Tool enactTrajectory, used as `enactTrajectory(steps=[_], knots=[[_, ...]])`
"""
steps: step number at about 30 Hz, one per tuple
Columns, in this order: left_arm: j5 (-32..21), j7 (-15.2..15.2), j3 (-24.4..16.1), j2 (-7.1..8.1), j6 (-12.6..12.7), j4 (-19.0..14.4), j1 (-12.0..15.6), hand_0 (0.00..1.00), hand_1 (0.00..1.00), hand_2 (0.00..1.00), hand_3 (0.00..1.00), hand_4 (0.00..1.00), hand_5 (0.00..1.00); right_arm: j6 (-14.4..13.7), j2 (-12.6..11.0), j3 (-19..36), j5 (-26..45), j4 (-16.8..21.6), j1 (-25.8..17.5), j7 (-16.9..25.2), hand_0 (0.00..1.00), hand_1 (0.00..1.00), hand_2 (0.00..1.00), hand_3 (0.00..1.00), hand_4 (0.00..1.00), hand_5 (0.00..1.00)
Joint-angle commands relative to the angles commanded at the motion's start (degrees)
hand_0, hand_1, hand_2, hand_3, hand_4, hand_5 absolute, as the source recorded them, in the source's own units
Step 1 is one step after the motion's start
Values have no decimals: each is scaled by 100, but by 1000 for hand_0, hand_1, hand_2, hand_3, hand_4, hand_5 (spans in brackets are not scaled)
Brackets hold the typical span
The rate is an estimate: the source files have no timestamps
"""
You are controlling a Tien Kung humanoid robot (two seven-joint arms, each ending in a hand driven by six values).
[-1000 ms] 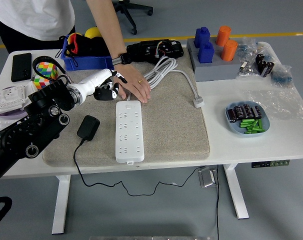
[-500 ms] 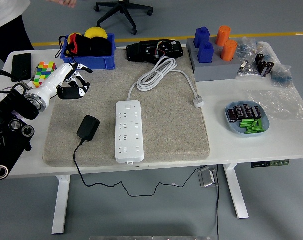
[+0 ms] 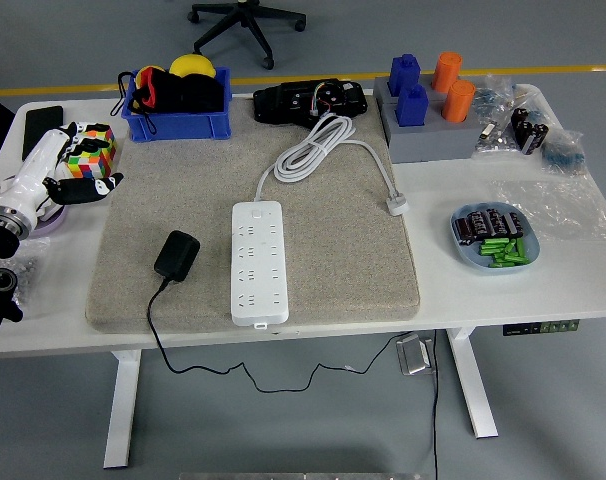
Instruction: Pull the plug out,throw it away,press the button
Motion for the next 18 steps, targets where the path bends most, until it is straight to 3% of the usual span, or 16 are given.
enactTrajectory(steps=[18], knots=[[-134, 24, -297, 3, -20, -40, 186, 825, 775, 745, 819, 783, 67, 4, -25, -60, -9, -14, 20, -6, 774, 738, 734, 736, 783, 689]])
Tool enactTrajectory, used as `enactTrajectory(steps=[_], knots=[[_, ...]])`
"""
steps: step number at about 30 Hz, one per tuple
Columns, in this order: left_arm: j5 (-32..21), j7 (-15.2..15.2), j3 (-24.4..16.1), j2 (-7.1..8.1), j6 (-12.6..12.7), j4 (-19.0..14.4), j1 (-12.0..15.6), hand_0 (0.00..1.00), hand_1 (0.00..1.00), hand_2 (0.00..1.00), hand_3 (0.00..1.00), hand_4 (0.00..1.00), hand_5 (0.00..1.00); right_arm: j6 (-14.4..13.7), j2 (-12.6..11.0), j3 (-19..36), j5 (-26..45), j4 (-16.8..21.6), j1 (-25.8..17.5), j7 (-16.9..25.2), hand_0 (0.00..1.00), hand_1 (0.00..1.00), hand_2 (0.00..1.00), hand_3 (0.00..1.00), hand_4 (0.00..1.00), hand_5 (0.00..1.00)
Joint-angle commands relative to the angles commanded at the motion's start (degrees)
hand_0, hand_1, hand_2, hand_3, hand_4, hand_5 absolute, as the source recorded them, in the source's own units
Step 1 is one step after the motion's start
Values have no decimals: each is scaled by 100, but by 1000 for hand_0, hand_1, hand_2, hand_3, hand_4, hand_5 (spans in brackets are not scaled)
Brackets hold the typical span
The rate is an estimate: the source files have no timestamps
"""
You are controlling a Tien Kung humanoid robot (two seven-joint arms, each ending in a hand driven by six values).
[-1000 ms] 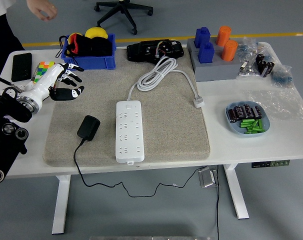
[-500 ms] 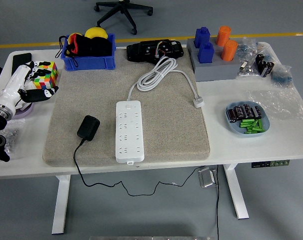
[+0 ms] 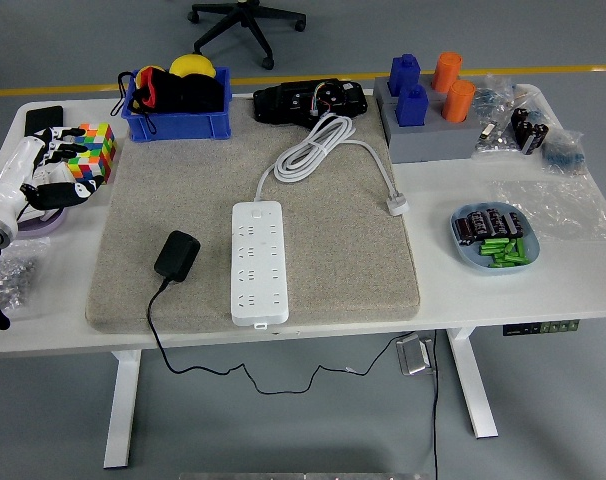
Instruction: Pull the plug out,throw it away,press the button
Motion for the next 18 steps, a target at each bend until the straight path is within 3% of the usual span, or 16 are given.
enactTrajectory(steps=[18], knots=[[-4, 30, -78, 13, -15, -100, 94, 822, 767, 743, 820, 778, 64, -5, -54, -98, 23, 19, 41, 3, 774, 737, 734, 736, 782, 687]])
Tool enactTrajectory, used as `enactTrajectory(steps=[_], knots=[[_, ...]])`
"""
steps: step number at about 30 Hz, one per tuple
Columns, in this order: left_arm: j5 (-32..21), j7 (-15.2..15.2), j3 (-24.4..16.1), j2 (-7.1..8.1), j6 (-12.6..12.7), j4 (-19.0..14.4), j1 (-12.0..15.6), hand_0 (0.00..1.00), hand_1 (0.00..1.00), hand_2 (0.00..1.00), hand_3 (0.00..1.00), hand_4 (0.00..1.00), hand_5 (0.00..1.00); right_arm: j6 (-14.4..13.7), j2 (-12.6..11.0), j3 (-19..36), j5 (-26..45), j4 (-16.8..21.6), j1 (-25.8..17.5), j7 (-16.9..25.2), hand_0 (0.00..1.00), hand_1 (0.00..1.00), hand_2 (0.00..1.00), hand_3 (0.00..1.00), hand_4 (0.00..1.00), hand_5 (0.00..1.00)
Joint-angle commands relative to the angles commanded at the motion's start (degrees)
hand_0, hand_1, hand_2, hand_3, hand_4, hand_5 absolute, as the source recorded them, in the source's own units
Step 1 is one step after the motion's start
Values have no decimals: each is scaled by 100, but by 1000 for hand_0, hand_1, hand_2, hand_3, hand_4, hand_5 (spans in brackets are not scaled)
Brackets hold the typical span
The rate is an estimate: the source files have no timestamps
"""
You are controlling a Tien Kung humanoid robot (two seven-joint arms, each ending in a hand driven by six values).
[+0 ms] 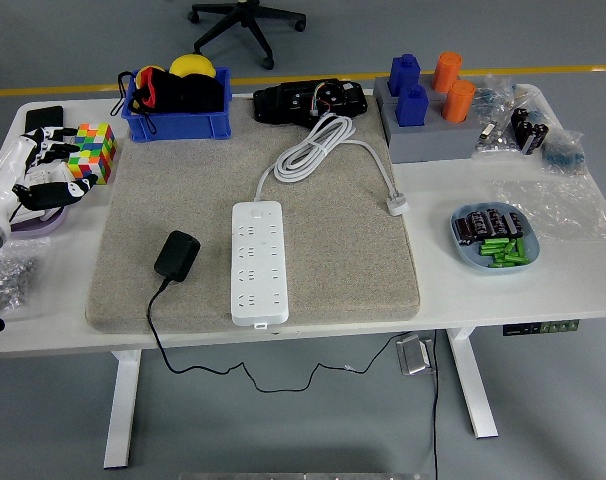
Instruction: Pull the plug out,throw it away,press the button
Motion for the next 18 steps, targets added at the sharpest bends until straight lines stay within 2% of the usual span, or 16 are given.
enactTrajectory(steps=[18], knots=[[-40, -25, -97, -12, -1, -112, 12, 817, 756, 741, 820, 776, 67, 5, 17, 12, -4, -7, 22, -1, 773, 738, 734, 736, 783, 686]])
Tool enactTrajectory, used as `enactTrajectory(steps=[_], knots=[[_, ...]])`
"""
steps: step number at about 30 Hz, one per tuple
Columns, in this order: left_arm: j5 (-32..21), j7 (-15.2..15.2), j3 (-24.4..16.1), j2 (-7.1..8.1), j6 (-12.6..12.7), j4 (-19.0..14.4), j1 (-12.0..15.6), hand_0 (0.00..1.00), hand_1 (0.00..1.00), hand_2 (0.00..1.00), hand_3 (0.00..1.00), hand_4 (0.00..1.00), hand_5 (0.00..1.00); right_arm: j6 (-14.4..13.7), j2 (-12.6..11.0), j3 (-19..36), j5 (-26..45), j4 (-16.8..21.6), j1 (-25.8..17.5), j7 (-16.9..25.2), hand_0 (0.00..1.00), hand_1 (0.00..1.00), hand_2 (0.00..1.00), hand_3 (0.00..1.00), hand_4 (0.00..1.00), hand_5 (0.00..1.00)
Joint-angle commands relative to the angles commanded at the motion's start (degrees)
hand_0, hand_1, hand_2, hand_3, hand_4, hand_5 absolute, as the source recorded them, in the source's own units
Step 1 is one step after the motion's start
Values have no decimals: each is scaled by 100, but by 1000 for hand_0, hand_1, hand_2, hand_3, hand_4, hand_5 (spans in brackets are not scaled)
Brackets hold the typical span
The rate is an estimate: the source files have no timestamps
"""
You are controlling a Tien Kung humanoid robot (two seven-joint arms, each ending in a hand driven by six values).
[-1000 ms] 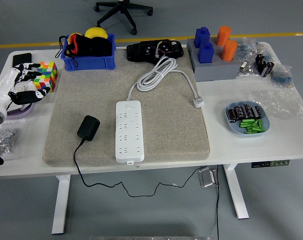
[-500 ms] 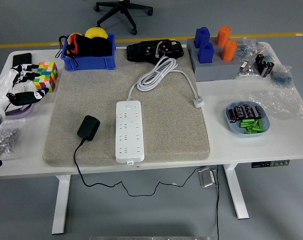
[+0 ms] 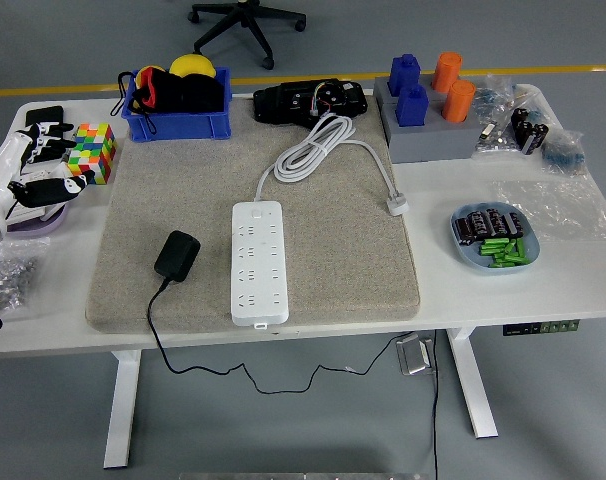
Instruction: Pull the plug out,throw it away,press the button
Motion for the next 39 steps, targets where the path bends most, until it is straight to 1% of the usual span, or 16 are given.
enactTrajectory(steps=[2, 3, 8, 9, 14, 15, 20, 21, 26, 27, 32, 33, 38, 39], knots=[[-15, -1, 0, -5, 1, -7, 7, 817, 756, 741, 820, 776, 67, 0, 5, 13, -1, -1, -7, -1, 773, 738, 734, 736, 783, 686], [-29, -1, -4, -9, 1, -12, 13, 530, 576, 557, 787, 775, 67, -2, 8, 20, -3, -2, -11, -1, 773, 738, 734, 736, 783, 685], [-72, -51, -11, -19, 38, -42, 31, 530, 576, 557, 787, 775, 67, -2, 15, 30, -2, 0, -19, 0, 773, 738, 734, 736, 783, 685], [-75, -62, -15, -18, 44, -44, 29, 265, 279, 307, 776, 767, 53, -1, 16, 29, -3, 0, -17, -1, 774, 738, 734, 736, 783, 685], [-60, -108, -5, -7, 82, -57, 21, 265, 279, 307, 776, 767, 53, -3, 28, 43, 1, 6, -15, 3, 774, 738, 734, 736, 783, 685], [-49, -97, -6, -6, 77, -56, 16, 254, 195, 202, 728, 701, 2, -2, 30, 44, 2, 3, -15, 2, 772, 738, 734, 736, 783, 685], [-40, -98, -23, -22, 77, -50, 55, 254, 195, 202, 728, 701, 2, -1, 32, 35, 0, 2, -14, 1, 772, 738, 734, 736, 783, 685], [-36, -96, -22, -24, 76, -41, 56, 248, 182, 186, 638, 729, 2, 0, 33, 29, 1, 4, -14, 1, 773, 737, 734, 737, 783, 686], [-35, -77, 32, -42, 64, 5, 11, 248, 182, 186, 638, 729, 2, -7, 18, 49, -5, 3, -30, 2, 773, 737, 734, 737, 783, 686], [-31, -71, 41, -38, 59, 6, 7, 249, 190, 204, 510, 762, 9, -9, 16, 64, -2, 6, -30, 4, 773, 737, 734, 736, 784, 687], [-38, -61, 59, -27, 39, 0, -20, 249, 190, 204, 510, 762, 9, 2, 19, 97, -17, -2, -57, -2, 773, 737, 734, 736, 784, 687], [-36, -70, 58, -33, 44, -2, -17, 278, 292, 308, 337, 773, 20, -4, 15, 102, -18, 6, -59, 0, 773, 737, 734, 736, 783, 687], [-27, -117, 67, -25, 8, 8, 2, 278, 292, 308, 337, 773, 20, -8, 11, 101, -8, 25, -41, 4, 773, 737, 734, 736, 783, 687], [-27, -132, 63, -24, 3, 12, 3, 531, 636, 657, 270, 889, 236, -9, 11, 97, -6, 25, -38, 4, 773, 737, 734, 736, 783, 686]])
